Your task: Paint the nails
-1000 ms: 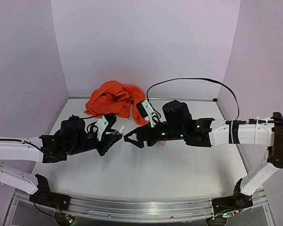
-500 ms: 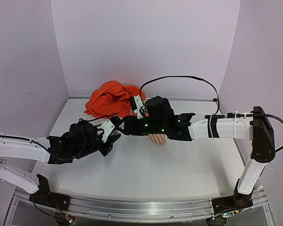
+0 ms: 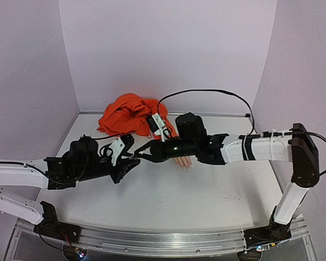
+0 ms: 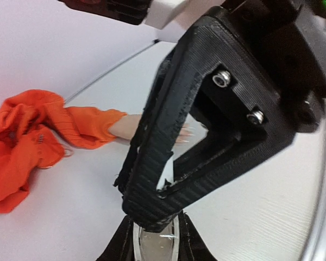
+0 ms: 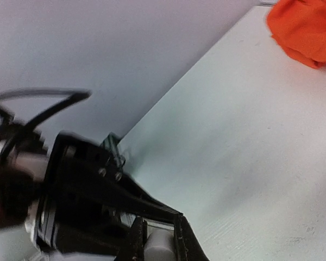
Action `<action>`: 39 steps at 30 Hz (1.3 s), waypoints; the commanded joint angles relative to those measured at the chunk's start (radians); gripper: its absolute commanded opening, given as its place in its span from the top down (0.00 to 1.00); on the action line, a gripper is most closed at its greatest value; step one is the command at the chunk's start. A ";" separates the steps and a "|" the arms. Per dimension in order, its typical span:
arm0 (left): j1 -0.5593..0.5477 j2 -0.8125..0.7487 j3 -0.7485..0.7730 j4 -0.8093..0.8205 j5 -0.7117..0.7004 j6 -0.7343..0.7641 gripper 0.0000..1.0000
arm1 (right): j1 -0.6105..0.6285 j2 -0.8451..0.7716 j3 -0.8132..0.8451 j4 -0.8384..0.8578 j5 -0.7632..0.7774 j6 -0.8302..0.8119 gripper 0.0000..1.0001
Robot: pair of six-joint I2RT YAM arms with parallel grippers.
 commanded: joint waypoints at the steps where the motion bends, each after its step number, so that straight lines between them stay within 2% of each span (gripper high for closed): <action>1: 0.060 -0.081 0.016 0.103 0.694 -0.079 1.00 | 0.002 -0.097 -0.106 0.107 -0.627 -0.350 1.00; 2: 0.092 -0.073 0.029 0.117 0.909 -0.113 1.00 | 0.007 -0.115 -0.138 0.098 -0.719 -0.405 1.00; 3: 0.116 -0.054 0.060 0.136 1.125 -0.152 1.00 | 0.009 -0.128 -0.161 0.075 -0.737 -0.434 1.00; 4: 0.124 -0.030 0.093 0.141 1.269 -0.184 1.00 | 0.011 -0.136 -0.177 0.066 -0.748 -0.437 1.00; 5: 0.125 -0.003 0.125 0.141 1.369 -0.216 1.00 | 0.022 -0.141 -0.186 0.065 -0.766 -0.435 1.00; 7: 0.125 0.033 0.158 0.141 1.403 -0.250 1.00 | 0.044 -0.155 -0.196 0.064 -0.744 -0.435 1.00; 9: 0.125 0.039 0.154 0.142 1.348 -0.226 1.00 | 0.048 -0.174 -0.213 0.068 -0.694 -0.436 1.00; 11: 0.124 0.027 0.139 0.143 1.204 -0.189 1.00 | 0.047 -0.200 -0.225 0.067 -0.613 -0.433 0.97; 13: 0.124 0.005 0.117 0.143 1.014 -0.159 1.00 | 0.047 -0.241 -0.238 0.067 -0.499 -0.421 0.71; 15: 0.124 -0.024 0.094 0.143 0.800 -0.146 1.00 | 0.046 -0.292 -0.263 0.067 -0.359 -0.399 0.53; 18: 0.111 -0.059 0.056 0.139 0.480 -0.088 1.00 | 0.037 -0.369 -0.302 0.056 -0.052 -0.316 0.21; 20: 0.089 -0.075 0.030 0.137 0.283 -0.054 1.00 | 0.021 -0.398 -0.317 0.033 0.055 -0.258 0.11; 21: 0.075 -0.078 0.022 0.137 0.209 -0.032 1.00 | 0.014 -0.406 -0.318 0.024 0.082 -0.233 0.10; 25: 0.034 -0.067 0.015 0.137 0.021 0.019 1.00 | 0.013 -0.385 -0.270 -0.007 0.159 -0.103 0.09; 28: 0.006 -0.044 0.023 0.137 -0.036 0.061 1.00 | 0.016 -0.329 -0.192 -0.008 0.129 -0.039 0.17; 30: -0.011 -0.029 0.028 0.137 -0.062 0.078 1.00 | 0.025 -0.279 -0.135 -0.007 0.112 -0.040 0.24; 32: -0.018 -0.015 0.033 0.138 -0.089 0.078 1.00 | 0.032 -0.236 -0.085 -0.008 0.112 -0.048 0.26; 39: -0.027 -0.021 0.024 0.138 -0.095 0.092 1.00 | 0.031 -0.134 0.025 -0.038 0.189 -0.012 0.41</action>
